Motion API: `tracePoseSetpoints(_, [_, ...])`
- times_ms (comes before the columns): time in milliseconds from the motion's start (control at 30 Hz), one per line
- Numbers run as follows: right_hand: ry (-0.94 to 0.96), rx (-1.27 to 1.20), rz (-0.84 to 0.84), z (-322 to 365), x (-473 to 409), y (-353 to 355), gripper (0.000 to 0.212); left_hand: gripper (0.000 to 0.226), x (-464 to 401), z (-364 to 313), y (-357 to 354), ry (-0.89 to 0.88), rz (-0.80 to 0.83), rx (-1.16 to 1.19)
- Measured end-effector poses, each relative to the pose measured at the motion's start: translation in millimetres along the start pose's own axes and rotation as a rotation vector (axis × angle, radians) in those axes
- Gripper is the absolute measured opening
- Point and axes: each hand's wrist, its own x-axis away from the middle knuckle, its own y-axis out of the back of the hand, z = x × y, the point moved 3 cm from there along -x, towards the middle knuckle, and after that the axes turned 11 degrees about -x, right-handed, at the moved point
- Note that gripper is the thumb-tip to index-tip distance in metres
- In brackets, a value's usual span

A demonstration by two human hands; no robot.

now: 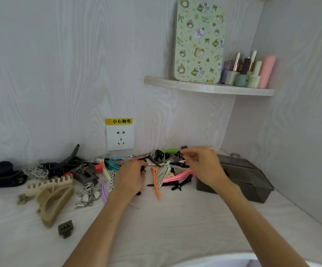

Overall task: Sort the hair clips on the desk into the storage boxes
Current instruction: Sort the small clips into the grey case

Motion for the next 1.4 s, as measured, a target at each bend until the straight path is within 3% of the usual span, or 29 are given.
tracePoseSetpoints(133, [-0.081,0.392,0.238,18,-17,-40,0.033,0.031,-1,12,5,0.103,0.006,0.003])
tracePoseSetpoints(233, [-0.134,0.647,0.376,17,-22,-57,0.014,0.026,0,27,11,0.190,0.003,0.026])
tracePoseSetpoints(433, [-0.224,0.473,0.489,3,-30,-67,0.011,0.031,-1,29,11,0.189,-0.001,0.007])
tracePoseSetpoints(600, [-0.150,0.127,0.339,-6,-20,-77,0.013,0.049,-6,17,0,0.060,0.034,-0.081])
tracePoseSetpoints(767, [-0.165,-0.165,-0.021,-22,-13,-89,0.010,0.041,-5,20,-7,0.112,-0.004,-0.064])
tracePoseSetpoints(933, [-0.085,-0.286,-0.036,-24,-16,-95,0.015,0.025,-11,22,7,0.148,-0.156,0.093])
tracePoseSetpoints(1100, [0.004,-0.254,-0.231,-23,-15,-82,0.011,0.028,-29,10,1,0.090,-0.016,-0.027])
tracePoseSetpoints(1233, [0.098,-0.331,-0.246,-12,-15,-74,0.011,0.029,-37,14,-4,0.103,0.032,-0.068])
tracePoseSetpoints(1400, [0.186,-0.412,-0.317,5,-9,-53,0.014,0.027,-38,20,6,0.104,-0.081,0.039])
